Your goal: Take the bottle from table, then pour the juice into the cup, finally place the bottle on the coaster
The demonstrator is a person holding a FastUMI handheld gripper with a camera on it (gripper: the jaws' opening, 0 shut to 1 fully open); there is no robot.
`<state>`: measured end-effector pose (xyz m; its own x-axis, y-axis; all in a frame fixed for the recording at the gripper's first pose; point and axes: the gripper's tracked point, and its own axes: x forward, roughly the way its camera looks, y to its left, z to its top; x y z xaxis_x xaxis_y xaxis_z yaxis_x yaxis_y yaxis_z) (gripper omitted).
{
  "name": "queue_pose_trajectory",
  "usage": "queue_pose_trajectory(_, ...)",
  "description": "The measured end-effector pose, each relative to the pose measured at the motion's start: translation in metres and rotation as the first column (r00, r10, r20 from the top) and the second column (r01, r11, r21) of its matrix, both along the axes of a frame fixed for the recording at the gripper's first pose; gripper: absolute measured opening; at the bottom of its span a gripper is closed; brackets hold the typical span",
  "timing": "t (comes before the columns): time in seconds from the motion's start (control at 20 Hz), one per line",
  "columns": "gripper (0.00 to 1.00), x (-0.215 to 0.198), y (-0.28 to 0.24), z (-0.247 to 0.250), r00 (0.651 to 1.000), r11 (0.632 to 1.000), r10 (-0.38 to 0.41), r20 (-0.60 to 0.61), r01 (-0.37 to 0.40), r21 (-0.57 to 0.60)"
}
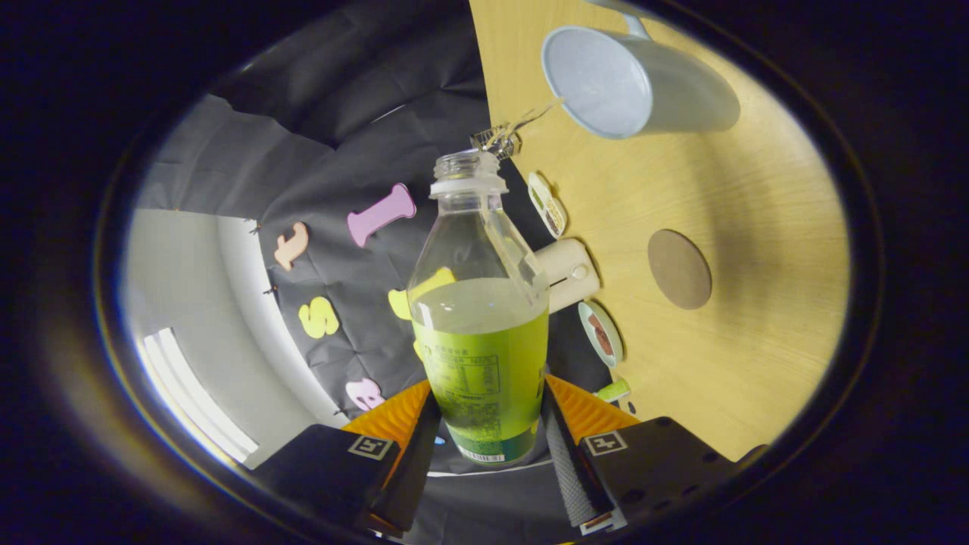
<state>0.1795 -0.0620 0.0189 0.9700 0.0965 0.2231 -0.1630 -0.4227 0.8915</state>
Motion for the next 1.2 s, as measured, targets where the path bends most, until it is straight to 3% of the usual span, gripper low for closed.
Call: queue_pose_trajectory(1.2, 0.76, -0.003, -0.013, 0.029, 0.998, 0.992, -0.027, 0.058, 0.019, 0.127)
